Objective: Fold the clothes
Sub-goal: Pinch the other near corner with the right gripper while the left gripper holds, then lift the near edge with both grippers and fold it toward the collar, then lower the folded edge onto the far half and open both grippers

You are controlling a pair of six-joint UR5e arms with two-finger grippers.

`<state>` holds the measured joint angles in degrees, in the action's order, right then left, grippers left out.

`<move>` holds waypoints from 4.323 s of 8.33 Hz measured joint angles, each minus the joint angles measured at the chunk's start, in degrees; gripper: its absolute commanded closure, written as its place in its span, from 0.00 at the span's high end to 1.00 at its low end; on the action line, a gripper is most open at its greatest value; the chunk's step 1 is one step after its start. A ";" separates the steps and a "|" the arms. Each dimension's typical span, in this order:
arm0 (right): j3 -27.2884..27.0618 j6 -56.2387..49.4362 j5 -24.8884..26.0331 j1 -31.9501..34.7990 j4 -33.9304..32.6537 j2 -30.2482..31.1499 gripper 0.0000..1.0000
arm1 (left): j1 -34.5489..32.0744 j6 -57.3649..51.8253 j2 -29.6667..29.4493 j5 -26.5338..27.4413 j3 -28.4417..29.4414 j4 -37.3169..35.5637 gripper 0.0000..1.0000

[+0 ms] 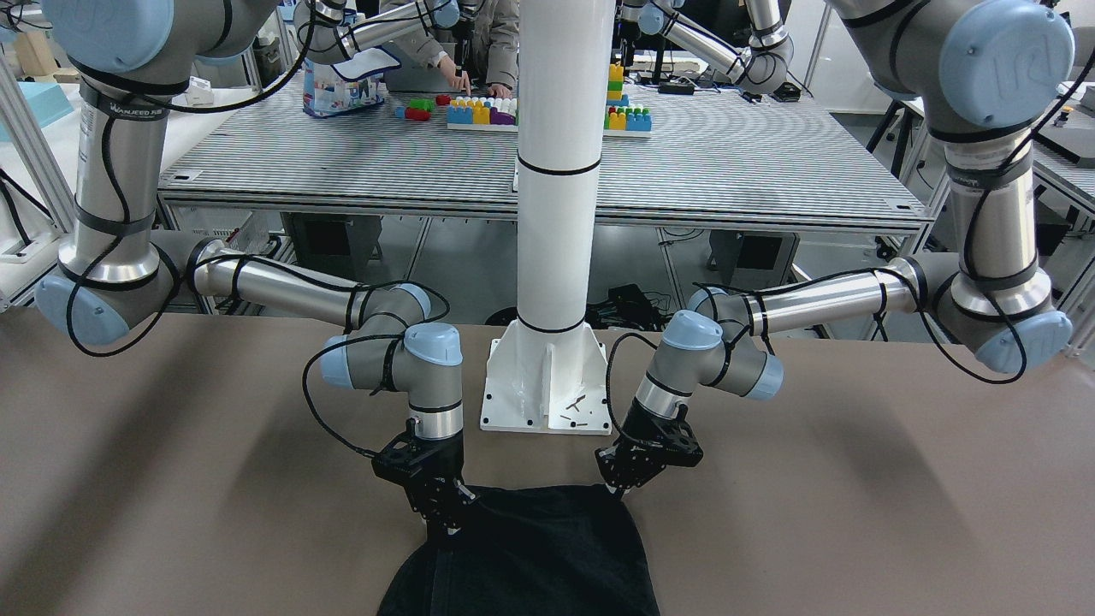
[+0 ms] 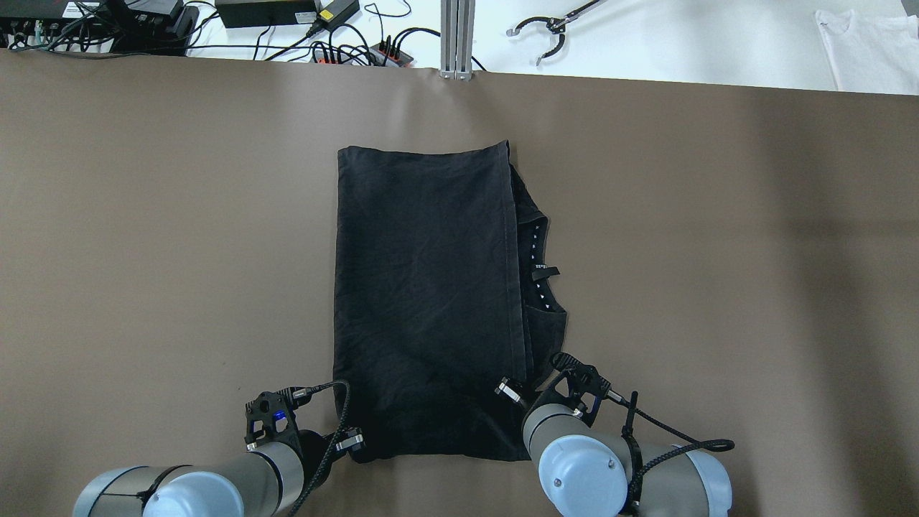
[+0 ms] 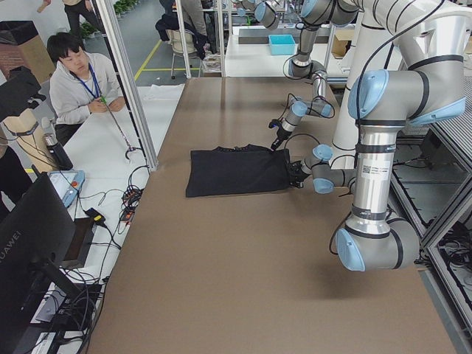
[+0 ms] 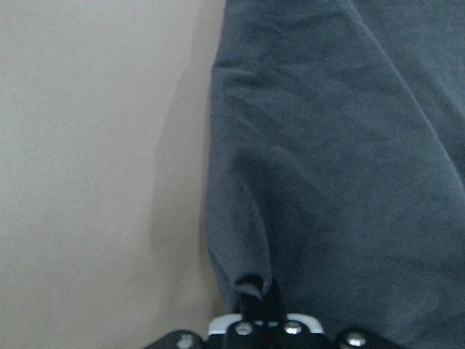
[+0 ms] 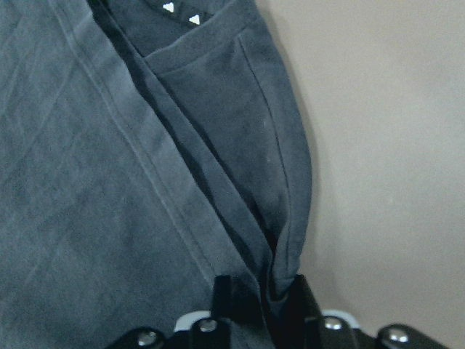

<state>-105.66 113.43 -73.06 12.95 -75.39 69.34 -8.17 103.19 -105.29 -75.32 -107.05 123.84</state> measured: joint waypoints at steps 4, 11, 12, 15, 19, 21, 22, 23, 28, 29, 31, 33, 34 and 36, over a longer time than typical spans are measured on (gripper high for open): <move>-0.38 -0.51 0.02 -0.01 -0.09 -0.05 0.00 | -0.08 -0.07 0.00 0.00 -0.06 0.00 0.00; -16.01 -0.35 -0.01 -4.56 -9.40 1.84 0.00 | -0.77 -0.76 4.15 -1.54 -10.63 -0.31 0.00; -18.53 -0.30 0.01 -5.21 -11.68 1.96 0.00 | -1.34 -1.55 5.39 -3.31 -12.80 -0.33 0.00; -20.29 -0.89 -0.11 -3.88 -13.67 1.82 0.00 | -10.55 -5.07 5.29 -13.56 -14.68 -2.45 0.00; -17.08 -8.17 -0.66 5.46 -13.89 -1.44 0.00 | -24.24 -13.93 -12.07 -22.64 -12.25 -27.45 0.00; -10.78 -11.62 -0.79 11.07 -13.46 -5.21 0.00 | -27.96 -17.17 -17.33 -22.95 -5.86 -30.04 0.00; -7.56 -13.08 -0.86 13.25 -13.27 -7.09 0.00 | -29.83 -18.64 -20.53 -23.04 -0.82 -30.24 0.00; -4.27 -13.97 -0.90 14.86 -13.05 -9.10 0.00 | -31.35 -19.73 -24.08 -23.07 4.75 -30.20 0.00; 20.37 -20.12 -0.94 20.07 2.90 -16.57 0.92 | -34.40 -24.93 -31.40 -22.42 30.47 -15.84 1.00; 23.64 -21.26 -0.92 20.76 5.15 -17.58 0.93 | -34.33 -25.30 -31.21 -21.80 33.49 -12.58 1.00; 25.12 -21.68 -3.11 23.12 7.21 -18.74 0.93 | -34.21 -25.53 -30.90 -19.28 34.39 -10.02 1.00; 21.64 -19.80 -8.98 25.83 7.63 -19.01 0.89 | -34.50 -25.51 -30.09 -20.88 31.71 -9.57 1.00; 20.54 -16.32 -10.05 25.58 7.71 -18.71 0.83 | -34.57 -25.50 -29.04 -21.66 30.15 -9.53 1.00; 19.77 -8.03 -8.19 20.93 7.84 -17.58 0.57 | -34.61 -25.49 -27.77 -22.15 28.57 -9.50 1.00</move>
<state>-85.89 105.40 -81.25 33.88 -67.54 51.76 -42.78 77.69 -133.07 -97.47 -78.48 114.34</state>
